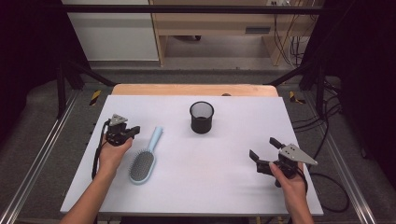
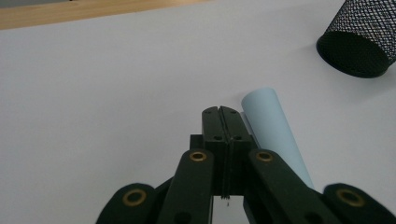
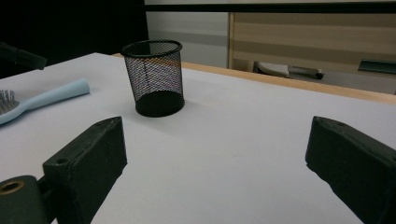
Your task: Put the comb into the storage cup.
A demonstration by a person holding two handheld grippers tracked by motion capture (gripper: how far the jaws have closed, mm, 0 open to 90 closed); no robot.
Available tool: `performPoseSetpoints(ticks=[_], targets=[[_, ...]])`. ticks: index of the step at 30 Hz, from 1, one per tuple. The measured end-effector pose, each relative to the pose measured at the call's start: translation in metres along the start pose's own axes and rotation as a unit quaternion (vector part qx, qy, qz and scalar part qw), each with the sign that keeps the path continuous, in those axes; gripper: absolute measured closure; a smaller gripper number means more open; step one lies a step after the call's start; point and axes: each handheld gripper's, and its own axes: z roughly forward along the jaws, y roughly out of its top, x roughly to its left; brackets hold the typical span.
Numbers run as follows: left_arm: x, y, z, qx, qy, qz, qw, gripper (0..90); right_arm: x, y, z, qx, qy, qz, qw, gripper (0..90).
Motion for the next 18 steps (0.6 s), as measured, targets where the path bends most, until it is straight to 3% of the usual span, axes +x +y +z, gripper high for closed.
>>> performPoseSetpoints(ticks=[5, 11, 18], targets=[[-0.003, -0.001, 0.006, 0.021, -0.001, 0.006, 0.9998, 90.0, 0.002, 0.001, 0.0, 0.0, 0.002, -0.001, 1.0, 5.4], [-0.005, -0.001, 0.01, 0.034, -0.001, 0.008, 0.9994, 90.0, 0.002, 0.001, 0.0, 0.0, 0.003, 0.002, 1.0, 5.4], [-0.011, 0.004, 0.016, 0.041, -0.003, 0.024, 0.9989, 90.0, 0.001, 0.0, 0.001, 0.002, 0.003, 0.0, 1.0, 5.5]])
